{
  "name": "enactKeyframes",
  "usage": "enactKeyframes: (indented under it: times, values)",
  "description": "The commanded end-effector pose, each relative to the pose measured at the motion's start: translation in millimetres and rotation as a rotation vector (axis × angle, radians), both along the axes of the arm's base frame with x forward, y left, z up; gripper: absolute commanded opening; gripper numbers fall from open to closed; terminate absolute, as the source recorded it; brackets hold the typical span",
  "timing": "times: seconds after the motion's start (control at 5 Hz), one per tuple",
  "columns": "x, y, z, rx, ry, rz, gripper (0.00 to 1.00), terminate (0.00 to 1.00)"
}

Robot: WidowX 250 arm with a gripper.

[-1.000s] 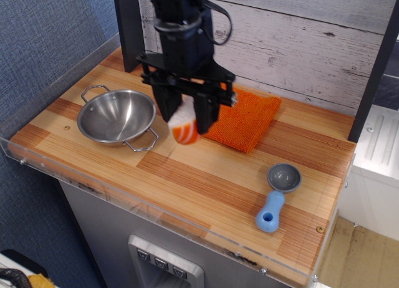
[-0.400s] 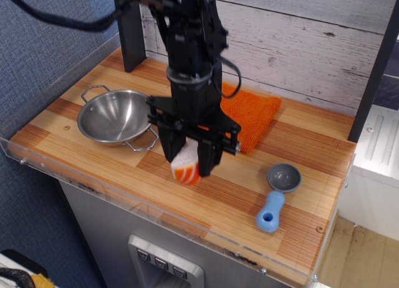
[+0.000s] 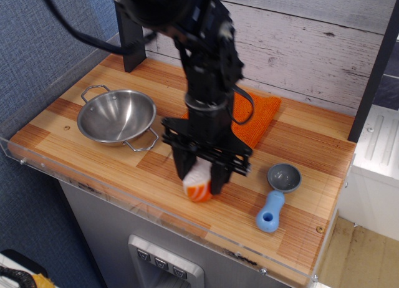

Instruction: Pick up the apple and place on the left of the blue spoon

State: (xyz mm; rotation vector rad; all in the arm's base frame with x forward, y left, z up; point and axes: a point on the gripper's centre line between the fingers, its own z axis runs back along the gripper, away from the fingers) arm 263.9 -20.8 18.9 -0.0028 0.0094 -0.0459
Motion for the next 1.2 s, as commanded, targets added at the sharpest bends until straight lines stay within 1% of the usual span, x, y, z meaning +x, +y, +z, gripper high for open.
enactKeyframes:
  times: [0.0, 0.2, 0.4, 0.8, 1.0]
  values:
    - [16, -9, -11, 0.019, -0.029, -0.001, 0.00, 0.00]
    - [16, -8, -10, 0.005, -0.014, 0.000, 1.00, 0.00]
    - [14, -8, 3, -0.007, -0.024, 0.003, 1.00, 0.00]
    - [7, -2, 43, -0.044, -0.094, 0.015, 1.00, 0.00]
    - [9, 11, 76, -0.058, -0.162, 0.057, 1.00, 0.00]
